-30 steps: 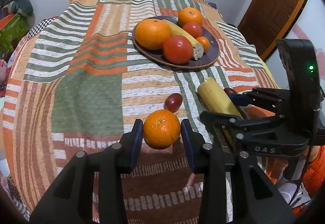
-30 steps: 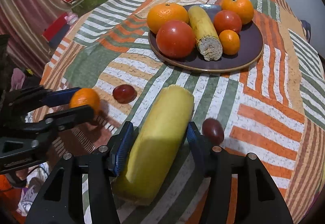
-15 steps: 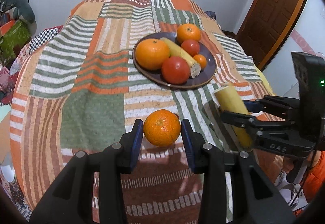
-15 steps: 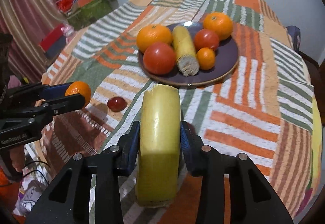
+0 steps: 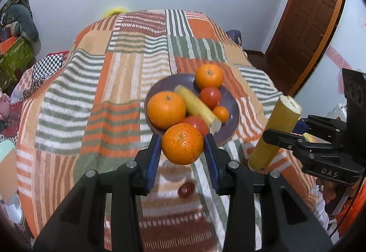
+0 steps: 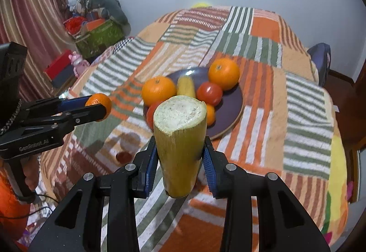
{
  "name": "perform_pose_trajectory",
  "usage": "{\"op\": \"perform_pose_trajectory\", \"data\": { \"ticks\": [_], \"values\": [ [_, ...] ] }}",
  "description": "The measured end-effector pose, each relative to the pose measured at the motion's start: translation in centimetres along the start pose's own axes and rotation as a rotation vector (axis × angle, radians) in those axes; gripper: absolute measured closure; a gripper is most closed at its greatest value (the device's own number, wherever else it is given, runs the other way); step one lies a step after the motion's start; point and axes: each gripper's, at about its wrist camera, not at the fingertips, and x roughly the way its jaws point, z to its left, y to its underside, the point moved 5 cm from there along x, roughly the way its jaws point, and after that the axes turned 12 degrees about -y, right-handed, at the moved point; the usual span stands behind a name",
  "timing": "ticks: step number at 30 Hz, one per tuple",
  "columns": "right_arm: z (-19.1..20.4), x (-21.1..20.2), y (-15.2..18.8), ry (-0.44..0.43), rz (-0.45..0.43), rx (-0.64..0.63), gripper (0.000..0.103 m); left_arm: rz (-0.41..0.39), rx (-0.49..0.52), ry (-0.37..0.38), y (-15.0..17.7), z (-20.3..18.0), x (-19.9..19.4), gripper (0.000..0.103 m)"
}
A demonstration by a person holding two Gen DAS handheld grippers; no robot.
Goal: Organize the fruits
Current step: 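Set the corn cob upright on the plate with the right gripper while the left places the tangerine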
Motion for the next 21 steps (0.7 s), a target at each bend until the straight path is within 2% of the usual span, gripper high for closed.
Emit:
{"op": "perform_pose_trajectory", "data": {
  "ticks": [11, 21],
  "values": [
    [-4.0, -0.5, -3.9, 0.072, -0.067, 0.007, 0.069, 0.006, 0.014, 0.002, -3.0, -1.0, 3.2, 0.065],
    [-5.9, 2.9, -5.3, 0.105, -0.022, -0.019, 0.069, 0.055, 0.055, 0.013, -4.4, -2.4, 7.7, 0.065]
  ]
}}
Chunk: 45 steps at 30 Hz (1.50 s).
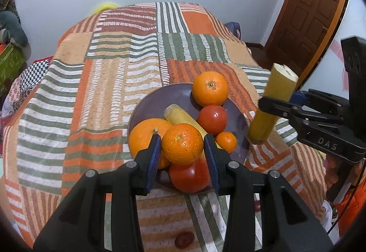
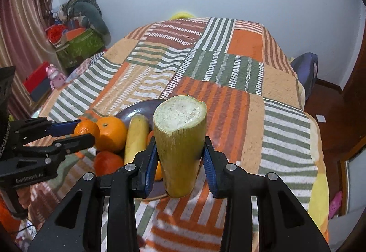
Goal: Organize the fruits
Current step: 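Set the corn cob upright on the plate with the right gripper while the left places the tangerine, then grasp a red grape from the blanket with the left gripper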
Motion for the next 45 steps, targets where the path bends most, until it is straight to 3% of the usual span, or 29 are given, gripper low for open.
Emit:
{"op": "perform_pose_trajectory", "data": {
  "ticks": [5, 18, 25, 28, 36, 39, 45],
  "values": [
    [-0.1, 2.0, -0.6, 0.029, 0.027, -0.044, 0.069, 0.031, 0.021, 0.008, -0.3, -0.6, 2.0, 0.065],
    [-0.5, 4.2, -1.6, 0.024, 0.036, -0.062, 0.069, 0.017, 0.052, 0.013, -0.9, -1.4, 3.0, 0.064],
    [-0.5, 4.3, -1.1, 0.035, 0.06, -0.077, 0.067, 0.019, 0.05, 0.016, -0.8, -1.8, 2.8, 0.052],
    [-0.6, 4.0, -0.8, 0.032, 0.06, -0.07, 0.062, 0.014, 0.044, 0.004, -0.8, -1.6, 2.5, 0.047],
    [-0.3, 1.9, 0.2, 0.023, 0.042, -0.046, 0.059, -0.007, 0.01, -0.012, -0.6, -0.5, 0.4, 0.047],
    [0.0, 0.4, 0.6, 0.006, 0.02, -0.031, 0.048, -0.027, 0.007, -0.021, -0.3, -0.1, -1.1, 0.047],
    [1.0, -1.7, 1.9, 0.003, 0.015, -0.023, 0.047, -0.043, 0.005, -0.045, 1.4, 0.7, -3.8, 0.045]
  ]
}}
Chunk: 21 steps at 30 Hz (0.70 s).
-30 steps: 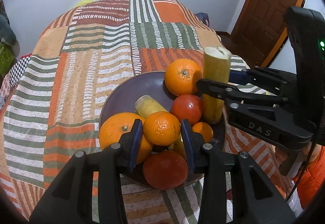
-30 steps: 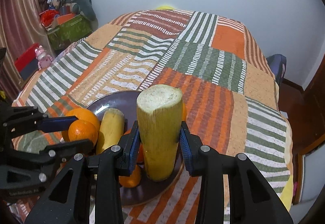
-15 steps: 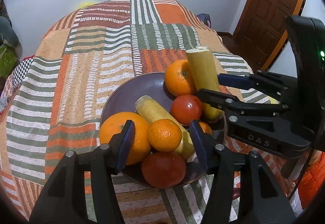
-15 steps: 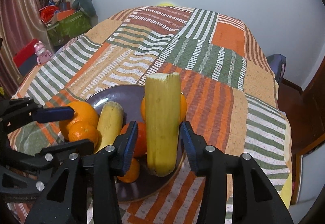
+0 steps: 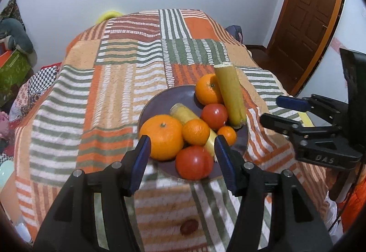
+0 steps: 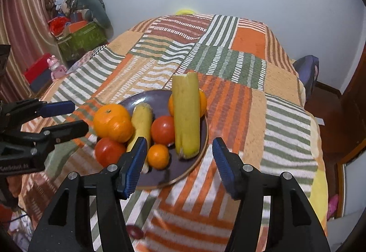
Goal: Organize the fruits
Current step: 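Grasp a red grape from the blanket with the left gripper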
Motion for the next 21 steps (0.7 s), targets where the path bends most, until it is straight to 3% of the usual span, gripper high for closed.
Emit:
{"op": "perform_pose_trajectory", "data": {
  "ticks": [6, 21],
  "values": [
    [1.7, -1.4, 1.9, -0.017, -0.004, 0.007, 0.036, 0.034, -0.013, -0.006, 2.7, 0.7, -1.4, 0.045],
    [4.0, 0.6, 7.8, -0.082, 0.126, 0.057, 0.037, 0.154, 0.005, 0.022, 9.5, -0.2, -0.9, 0.045]
  ]
}}
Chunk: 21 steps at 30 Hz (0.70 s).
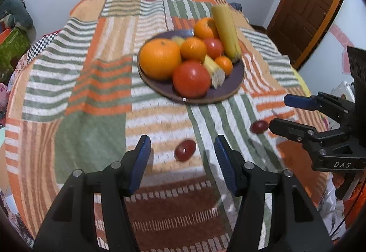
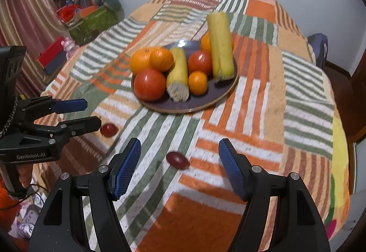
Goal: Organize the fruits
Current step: 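Grasp a red grape from the blanket with the left gripper, then carry the grape to the plate and release it with the left gripper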
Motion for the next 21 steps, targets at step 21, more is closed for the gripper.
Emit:
{"op": "perform_pose_trajectory", "data": {
  "ticks": [21],
  "values": [
    [-0.3, 2.2, 2.0, -0.009, 0.063, 0.003, 0.08, 0.045, 0.0, 0.009, 1.0, -1.1, 3.1, 0.08]
  ]
}}
